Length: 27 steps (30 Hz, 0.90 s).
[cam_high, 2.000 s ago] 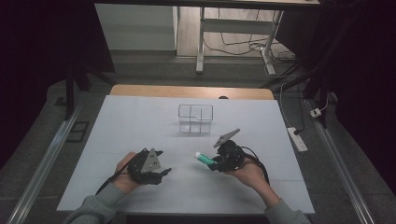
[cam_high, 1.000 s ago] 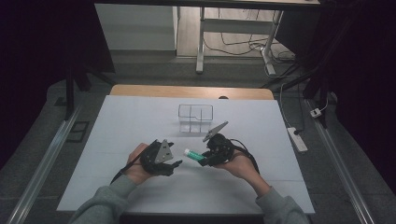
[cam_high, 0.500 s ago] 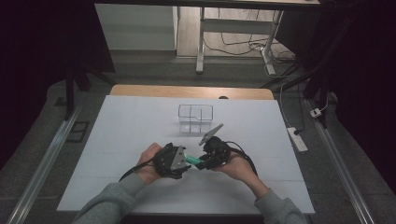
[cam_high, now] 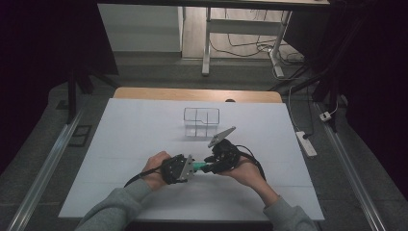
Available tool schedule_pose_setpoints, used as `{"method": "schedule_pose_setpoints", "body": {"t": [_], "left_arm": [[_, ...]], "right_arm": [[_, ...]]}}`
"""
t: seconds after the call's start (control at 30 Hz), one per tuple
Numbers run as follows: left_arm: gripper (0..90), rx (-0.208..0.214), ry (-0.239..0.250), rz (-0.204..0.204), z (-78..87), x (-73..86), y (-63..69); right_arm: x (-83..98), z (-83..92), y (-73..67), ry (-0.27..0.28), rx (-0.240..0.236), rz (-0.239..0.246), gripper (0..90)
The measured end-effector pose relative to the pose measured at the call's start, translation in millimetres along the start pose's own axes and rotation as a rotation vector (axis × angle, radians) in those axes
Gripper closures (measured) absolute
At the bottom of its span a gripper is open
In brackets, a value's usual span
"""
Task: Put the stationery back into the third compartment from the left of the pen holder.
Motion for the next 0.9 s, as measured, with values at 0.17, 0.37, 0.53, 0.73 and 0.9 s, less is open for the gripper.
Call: {"method": "schedule_pose_setpoints", "body": {"t": [0.17,0.37,0.53,0.73,0.9], "left_arm": [[65.1,0.02,0.02,0.052,-1.0,0.5,-7.2],[65.3,0.044,0.048,0.142,1.1,4.2,-21.0],[65.3,0.052,0.083,0.215,4.7,4.6,-30.5],[65.3,0.045,0.135,0.288,9.3,3.6,-37.0],[65.3,0.04,0.193,0.351,13.6,-0.3,-42.1]], "right_arm": [[-1.7,9.7,6.9,0.084,0.113,0.024,36.3],[-3.5,27.5,12.5,0.2,0.233,0.024,34.3],[-0.8,35.5,15.2,0.273,0.29,0.029,33.2],[4.2,39.8,18.1,0.308,0.324,0.008,32.6],[5.5,42.0,21.7,0.349,0.349,-0.023,32.1]]}}
Point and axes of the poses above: each handheld gripper's, and its own axes: z roughly backward along the jaws, x roughly out of its underside, y roughly to its right, the point moved 8 cm from there along -z, roughly forward along the jaws, and after that the axes turned 14 degrees about z, right-handed, at the moved point
